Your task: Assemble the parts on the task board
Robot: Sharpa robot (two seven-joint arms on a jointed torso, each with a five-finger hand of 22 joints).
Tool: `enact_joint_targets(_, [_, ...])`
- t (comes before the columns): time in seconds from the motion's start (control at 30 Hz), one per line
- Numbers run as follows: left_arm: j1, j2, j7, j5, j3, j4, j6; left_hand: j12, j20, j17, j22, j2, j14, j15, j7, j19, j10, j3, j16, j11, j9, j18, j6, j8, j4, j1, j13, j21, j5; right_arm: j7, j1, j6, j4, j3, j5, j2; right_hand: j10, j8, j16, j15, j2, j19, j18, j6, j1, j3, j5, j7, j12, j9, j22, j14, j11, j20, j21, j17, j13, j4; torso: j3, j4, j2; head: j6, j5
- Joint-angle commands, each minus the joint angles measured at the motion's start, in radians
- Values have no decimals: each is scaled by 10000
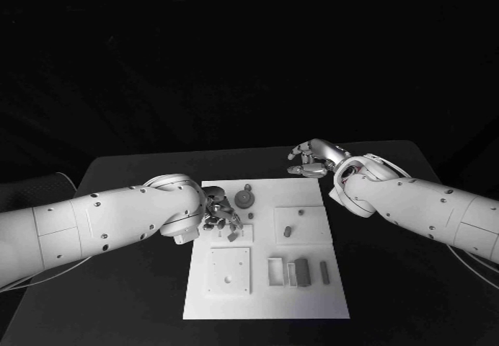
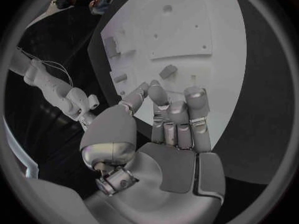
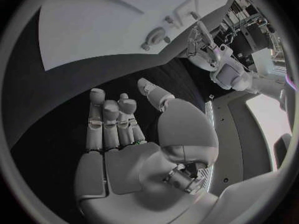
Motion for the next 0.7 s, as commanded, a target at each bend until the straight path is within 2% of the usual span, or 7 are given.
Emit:
enact_joint_targets(0.03, [10,-105,349,-175,81,103,-419,-25,-32,-70,34,-151,-247,88,133,-228,-274,16,-124,82,-18,278,-279,-111,75,33,24,-137,-59,65,-23,58,23,4,-4,-5,-65,33,24,-87,15,-58,137,-34,18,-6,67,70,38,-11,74,3,-11,21,-48,-9,-10,78,-3,9,-3,13,-16])
enact_joint_targets(0.3, [139,-371,1046,-483,136,521,-656,-483,223,-419,-170,-363,-1283,622,675,-1273,-1500,109,-712,619,-222,93,-1490,-740,91,195,-127,-860,-58,60,-44,79,-37,4,-3,-13,-65,30,25,-86,15,-57,137,-40,12,-9,70,72,40,-14,74,4,-9,21,-48,-10,-12,85,-17,26,-2,3,-14])
enact_joint_targets(0.4, [168,-448,1258,-810,124,654,-917,-985,506,-713,-389,-530,-1915,950,990,-1867,-2170,214,-1244,943,-306,1,-2075,-1022,-83,469,-368,-1365,-19,56,-53,83,-56,4,-3,-14,-65,30,25,-86,13,-57,137,-41,12,-10,70,72,41,-14,74,4,-9,21,-48,-11,-13,85,-16,26,-8,-24,-2])
enact_joint_targets(0.5, [174,-573,1352,-903,60,785,-1171,-1397,778,-958,-595,-769,-2324,1224,1255,-2232,-2587,371,-1647,1202,-433,-15,-2525,-1255,-287,888,-582,-1756,75,51,-56,87,-57,3,-3,-28,-65,30,26,-86,10,-57,137,-41,12,-11,71,72,41,-15,74,4,-9,21,-48,-11,-14,84,-9,23,-12,-35,1])
enact_joint_targets(0.53, [174,-665,1349,-1144,14,874,-1291,-1443,839,-1003,-642,-785,-2334,1273,1295,-2230,-2577,430,-1680,1251,-473,11,-2592,-1289,-330,1085,-614,-1818,82,50,-57,90,-60,3,-3,-27,-65,30,26,-86,8,-57,137,-42,12,-11,71,72,42,-15,75,4,-9,21,-48,-11,-14,84,-4,20,-14,-98,49])
enact_joint_targets(0.63, [175,-869,1227,-1506,-188,1074,-1381,-1485,890,-1048,-679,-876,-2317,1320,1345,-2187,-2548,466,-1691,1296,-563,45,-2735,-1373,-344,1279,-645,-1857,26,46,-60,91,-64,3,-1,-46,-66,30,26,-86,5,-58,137,-42,11,-13,71,72,42,-16,75,4,-9,21,-48,-11,-14,84,-1,26,-17,-89,78])
enact_joint_targets(0.7, [176,-964,1135,-1824,-288,1182,-1251,-1506,920,-1072,-700,-992,-2302,1343,1371,-2161,-2523,443,-1690,1313,-627,61,-2782,-1408,-218,1228,-662,-1882,-168,45,-61,93,-64,3,0,-53,-66,30,26,-86,3,-58,137,-43,10,-14,70,73,42,-16,75,4,-8,21,-48,-11,-15,84,-6,33,-19,-131,25])
